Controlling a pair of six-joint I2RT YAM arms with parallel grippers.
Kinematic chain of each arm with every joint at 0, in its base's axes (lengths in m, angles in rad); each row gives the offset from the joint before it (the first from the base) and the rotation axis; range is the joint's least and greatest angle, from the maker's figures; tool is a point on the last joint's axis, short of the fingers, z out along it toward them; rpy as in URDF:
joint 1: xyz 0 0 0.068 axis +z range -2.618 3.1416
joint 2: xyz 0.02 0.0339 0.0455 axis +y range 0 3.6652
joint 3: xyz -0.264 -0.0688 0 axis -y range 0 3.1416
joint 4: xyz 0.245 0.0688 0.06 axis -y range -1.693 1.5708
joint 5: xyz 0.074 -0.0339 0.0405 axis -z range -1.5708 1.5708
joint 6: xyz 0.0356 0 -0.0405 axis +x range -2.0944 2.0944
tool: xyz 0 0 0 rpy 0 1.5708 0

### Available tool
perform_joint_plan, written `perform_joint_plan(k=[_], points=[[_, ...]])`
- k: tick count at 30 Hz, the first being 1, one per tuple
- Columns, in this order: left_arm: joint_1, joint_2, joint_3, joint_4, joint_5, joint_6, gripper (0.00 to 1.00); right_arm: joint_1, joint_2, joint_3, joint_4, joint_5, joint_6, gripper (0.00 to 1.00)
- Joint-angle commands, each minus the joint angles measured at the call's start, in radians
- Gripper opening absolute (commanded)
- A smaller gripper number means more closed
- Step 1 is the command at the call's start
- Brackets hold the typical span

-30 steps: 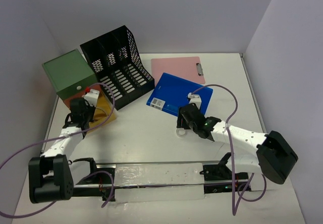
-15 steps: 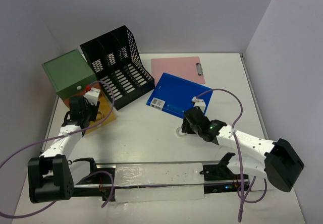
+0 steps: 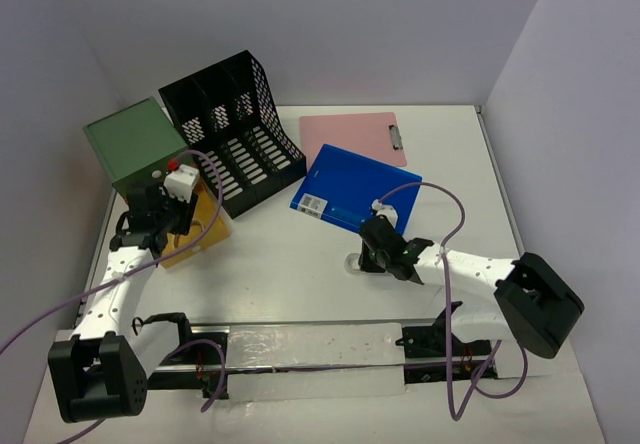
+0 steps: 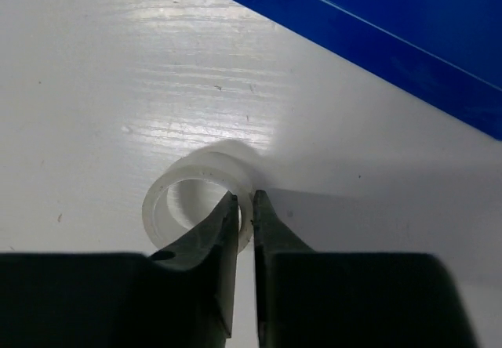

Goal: Organize the desk

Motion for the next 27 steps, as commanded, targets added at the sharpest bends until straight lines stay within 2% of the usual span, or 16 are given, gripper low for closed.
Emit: perform_joint_plan(k=[1, 4, 7, 9, 11, 13, 16, 19, 22, 25, 27], points=[[0.004, -0.018, 0.141, -0.219, 0.153, 0.037, 0.53, -0.004, 0.042, 0.023, 0.019, -0.019, -0.017, 0.00], [0.005, -0.018, 0.231, -0.353, 0.246, 0.068, 0.53, 0.005, 0.036, 0.069, -0.021, 0.006, -0.022, 0.00], [0.004, -0.018, 0.325, -0.471, 0.346, 0.090, 0.53, 0.064, 0.005, 0.154, -0.080, 0.118, -0.036, 0.00], [0.004, -0.013, 0.409, -0.559, 0.456, 0.103, 0.54, 0.153, -0.021, 0.255, -0.099, 0.254, -0.057, 0.00], [0.004, -0.011, 0.435, -0.581, 0.494, 0.106, 0.54, 0.208, -0.018, 0.330, -0.088, 0.322, -0.068, 0.00], [0.004, -0.004, 0.505, -0.630, 0.623, 0.105, 0.56, 0.265, 0.021, 0.443, -0.055, 0.379, -0.113, 0.00], [0.004, 0.003, 0.553, -0.665, 0.733, 0.091, 0.61, 0.326, 0.118, 0.601, -0.007, 0.441, -0.174, 0.00], [0.003, 0.004, 0.571, -0.679, 0.794, 0.085, 0.67, 0.348, 0.228, 0.751, -0.016, 0.424, -0.210, 0.00], [0.003, -0.014, 0.560, -0.670, 0.780, 0.063, 0.74, 0.373, 0.332, 0.890, -0.025, 0.400, -0.241, 0.00], [0.003, -0.034, 0.534, -0.682, 0.825, 0.059, 0.80, 0.401, 0.382, 0.958, -0.010, 0.395, -0.267, 0.00], [0.001, -0.039, 0.517, -0.686, 0.860, 0.058, 0.80, 0.412, 0.405, 0.988, 0.001, 0.379, -0.273, 0.00]])
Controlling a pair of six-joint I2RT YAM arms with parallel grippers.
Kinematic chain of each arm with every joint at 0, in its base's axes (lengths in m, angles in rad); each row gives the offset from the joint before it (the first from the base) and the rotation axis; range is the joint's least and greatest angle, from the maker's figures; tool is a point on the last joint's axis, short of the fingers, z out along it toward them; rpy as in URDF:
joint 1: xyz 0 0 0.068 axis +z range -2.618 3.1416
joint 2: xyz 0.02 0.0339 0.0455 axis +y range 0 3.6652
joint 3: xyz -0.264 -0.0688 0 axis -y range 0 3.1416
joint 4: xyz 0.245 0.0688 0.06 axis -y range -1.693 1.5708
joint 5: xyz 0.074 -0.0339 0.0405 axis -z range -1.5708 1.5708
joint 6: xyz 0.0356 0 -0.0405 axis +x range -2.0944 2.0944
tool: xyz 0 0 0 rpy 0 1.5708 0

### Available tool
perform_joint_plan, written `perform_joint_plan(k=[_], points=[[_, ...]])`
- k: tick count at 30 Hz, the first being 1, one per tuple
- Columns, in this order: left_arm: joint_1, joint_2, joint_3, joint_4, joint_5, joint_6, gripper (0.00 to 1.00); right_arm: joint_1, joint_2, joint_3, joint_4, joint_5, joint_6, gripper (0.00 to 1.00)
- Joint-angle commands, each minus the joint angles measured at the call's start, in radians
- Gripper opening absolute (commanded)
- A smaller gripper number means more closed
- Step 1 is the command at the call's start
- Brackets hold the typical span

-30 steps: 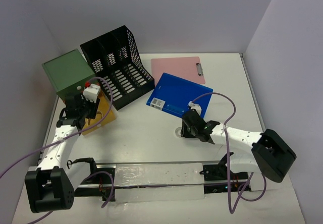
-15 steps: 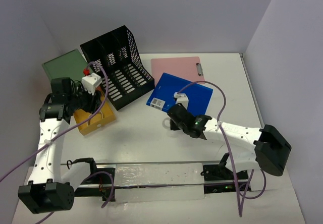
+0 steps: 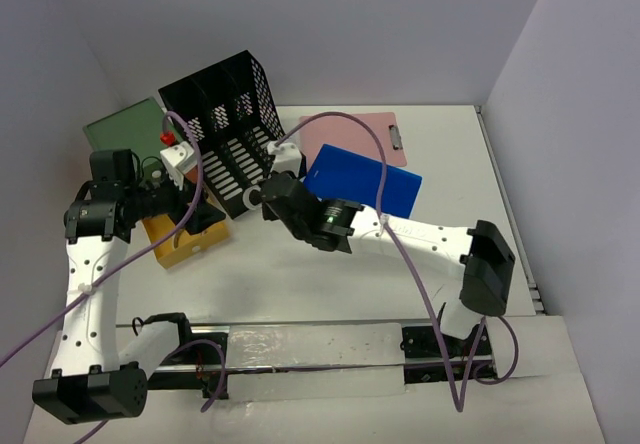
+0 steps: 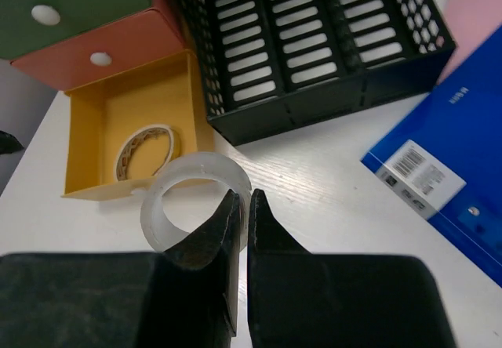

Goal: Organize the desk

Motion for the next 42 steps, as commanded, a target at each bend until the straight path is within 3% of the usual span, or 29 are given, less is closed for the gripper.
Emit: perform_joint_plan(k=[1, 10, 17, 26, 29, 31, 33, 34, 35, 37, 42], points=[[0.001, -0.034, -0.025, -0.028, 0.134, -0.014, 0.81, 0.043, 0.042, 0.092, 0.024, 0.013, -0.049, 0.00], [0.001, -0.038, -0.087, 0.111, 0.102, -0.179, 0.81, 0.089, 0.092, 0.152, 0.068, -0.007, -0.101, 0.00], [0.001, 0.016, -0.074, 0.155, 0.079, -0.235, 0.71, 0.095, 0.102, 0.159, 0.112, -0.031, -0.124, 0.00], [0.001, -0.004, -0.094, 0.168, 0.074, -0.237, 0.25, 0.093, 0.078, 0.112, 0.163, -0.083, -0.126, 0.00], [0.001, -0.014, -0.098, 0.163, 0.058, -0.230, 0.03, 0.093, 0.066, 0.090, 0.183, -0.103, -0.118, 0.00], [0.001, -0.020, -0.098, 0.166, 0.041, -0.233, 0.00, 0.092, 0.066, 0.086, 0.182, -0.114, -0.117, 0.00], [0.002, -0.033, -0.108, 0.181, -0.031, -0.244, 0.00, 0.092, 0.070, 0.087, 0.170, -0.133, -0.112, 0.20], [0.001, -0.038, -0.111, 0.196, -0.083, -0.250, 0.00, 0.091, 0.071, 0.089, 0.157, -0.135, -0.107, 0.40], [0.002, -0.043, -0.117, 0.207, -0.133, -0.255, 0.00, 0.090, 0.069, 0.090, 0.138, -0.135, -0.098, 0.51], [0.001, -0.051, -0.131, 0.238, -0.304, -0.255, 0.00, 0.089, 0.058, 0.073, 0.112, -0.130, -0.079, 0.61], [0.001, -0.069, -0.225, 0.378, -0.627, -0.187, 0.00, 0.077, -0.062, -0.098, 0.093, -0.118, 0.004, 0.65]])
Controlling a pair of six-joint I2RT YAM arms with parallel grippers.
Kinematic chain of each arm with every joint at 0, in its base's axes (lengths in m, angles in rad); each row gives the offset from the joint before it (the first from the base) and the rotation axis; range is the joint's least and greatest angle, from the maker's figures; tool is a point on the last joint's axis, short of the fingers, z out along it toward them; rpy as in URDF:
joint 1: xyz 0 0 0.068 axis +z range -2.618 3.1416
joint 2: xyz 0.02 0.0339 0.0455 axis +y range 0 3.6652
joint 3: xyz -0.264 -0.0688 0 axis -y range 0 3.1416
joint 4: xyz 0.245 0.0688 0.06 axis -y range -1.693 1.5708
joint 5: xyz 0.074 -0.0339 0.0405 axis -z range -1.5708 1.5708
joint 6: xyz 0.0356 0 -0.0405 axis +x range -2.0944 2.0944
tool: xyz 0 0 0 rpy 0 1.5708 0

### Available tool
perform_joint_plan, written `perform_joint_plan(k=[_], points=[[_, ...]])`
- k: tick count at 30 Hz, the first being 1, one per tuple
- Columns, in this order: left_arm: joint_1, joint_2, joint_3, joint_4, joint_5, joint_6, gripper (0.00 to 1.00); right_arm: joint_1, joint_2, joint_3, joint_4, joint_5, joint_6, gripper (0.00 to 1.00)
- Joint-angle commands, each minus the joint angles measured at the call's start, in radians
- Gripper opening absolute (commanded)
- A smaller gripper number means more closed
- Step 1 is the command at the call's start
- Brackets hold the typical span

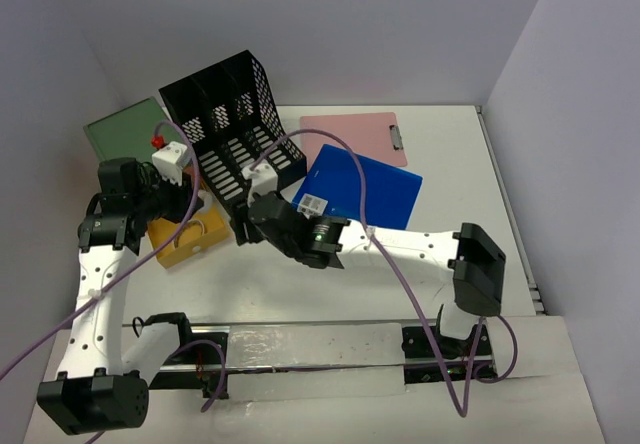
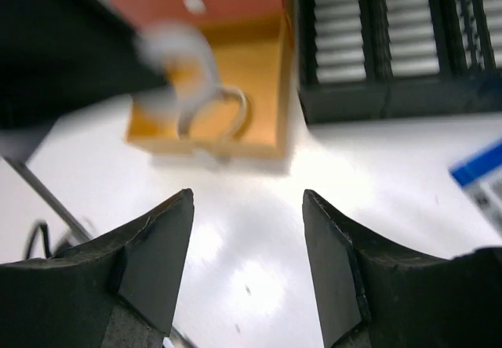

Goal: Organize the desk

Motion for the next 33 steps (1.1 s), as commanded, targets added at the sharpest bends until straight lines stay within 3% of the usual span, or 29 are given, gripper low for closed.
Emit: perform_joint_plan(k=[1, 4, 12, 19, 33], points=[[-0.001, -0.017, -0.085, 0.185, -0.357, 0.067, 0.00, -0.007, -0.170, -0.163, -0.028, 0.006, 0.096, 0.65], [0.000, -0.016, -0.179, 0.309, -0.497, 0.124, 0.00, -0.010, -0.289, -0.307, -0.075, 0.030, 0.169, 0.65], [-0.001, 0.073, -0.352, 0.554, -0.589, 0.190, 0.00, -0.035, -0.485, -0.506, -0.172, 0.104, 0.277, 0.65], [-0.005, 0.178, -0.352, 0.609, -0.603, 0.201, 0.00, -0.084, -0.457, -0.517, -0.183, 0.085, 0.310, 0.66], [-0.039, 0.188, -0.446, 0.738, -0.657, 0.284, 0.00, -0.100, -0.425, -0.526, -0.195, 0.086, 0.317, 0.65]])
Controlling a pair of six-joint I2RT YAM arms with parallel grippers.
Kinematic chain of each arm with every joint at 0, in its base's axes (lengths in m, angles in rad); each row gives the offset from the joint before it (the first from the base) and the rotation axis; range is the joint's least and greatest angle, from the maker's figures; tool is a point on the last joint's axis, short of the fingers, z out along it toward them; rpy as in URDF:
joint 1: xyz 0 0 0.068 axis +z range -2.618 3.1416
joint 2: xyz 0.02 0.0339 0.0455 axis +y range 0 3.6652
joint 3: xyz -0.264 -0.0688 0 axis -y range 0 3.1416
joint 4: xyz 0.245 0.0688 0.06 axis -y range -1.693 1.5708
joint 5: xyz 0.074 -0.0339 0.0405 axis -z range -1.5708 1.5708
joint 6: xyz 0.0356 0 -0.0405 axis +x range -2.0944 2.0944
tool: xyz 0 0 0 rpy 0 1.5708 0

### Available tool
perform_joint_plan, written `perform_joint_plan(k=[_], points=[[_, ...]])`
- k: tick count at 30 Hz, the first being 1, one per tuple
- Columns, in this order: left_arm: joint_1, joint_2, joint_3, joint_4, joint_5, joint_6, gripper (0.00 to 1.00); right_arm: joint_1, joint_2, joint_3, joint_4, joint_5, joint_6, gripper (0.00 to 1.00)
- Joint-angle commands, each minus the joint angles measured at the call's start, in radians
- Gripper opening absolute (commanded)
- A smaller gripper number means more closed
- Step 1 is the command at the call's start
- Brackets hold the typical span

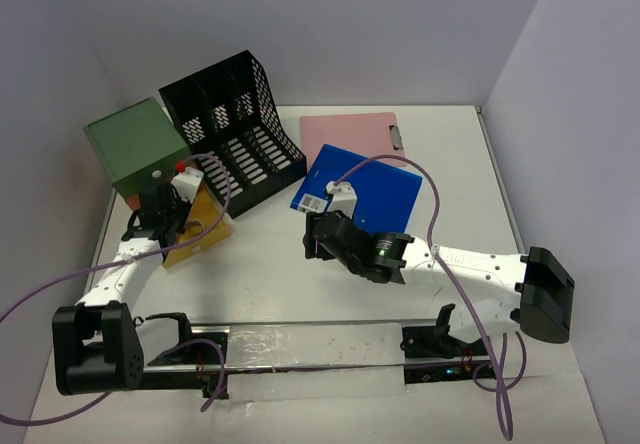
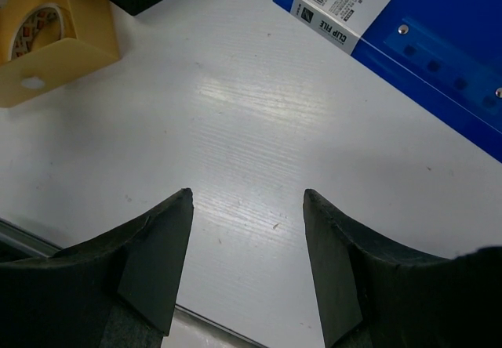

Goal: Organize the desk

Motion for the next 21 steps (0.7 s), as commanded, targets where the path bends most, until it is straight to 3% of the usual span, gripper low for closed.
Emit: perform_joint_plan(k=[1, 5, 6, 8, 9, 10, 21], points=[[-0.007, -0.003, 0.001, 0.097, -0.022, 0.047, 0.00, -0.013, -0.004, -0.011, 0.018, 0.024, -0.006, 0.65], [-0.036, 0.022, -0.013, 0.086, -0.042, 0.052, 0.04, -0.032, 0.012, 0.003, 0.024, 0.017, -0.038, 0.65], [-0.048, 0.029, -0.020, 0.082, -0.051, 0.054, 0.10, -0.038, 0.015, 0.008, 0.028, 0.010, -0.045, 0.65], [-0.057, 0.042, -0.030, 0.060, -0.032, 0.053, 0.44, -0.048, 0.029, 0.022, 0.033, -0.007, -0.068, 0.65], [-0.057, 0.042, -0.032, 0.057, -0.017, 0.051, 0.45, -0.049, 0.030, 0.027, 0.033, -0.008, -0.069, 0.65], [-0.058, 0.038, -0.029, 0.029, 0.005, 0.039, 0.53, -0.051, 0.034, 0.033, 0.033, -0.004, -0.075, 0.65], [-0.058, -0.121, 0.140, -0.210, 0.180, -0.049, 0.57, -0.064, -0.005, 0.003, 0.052, -0.012, -0.093, 0.65]])
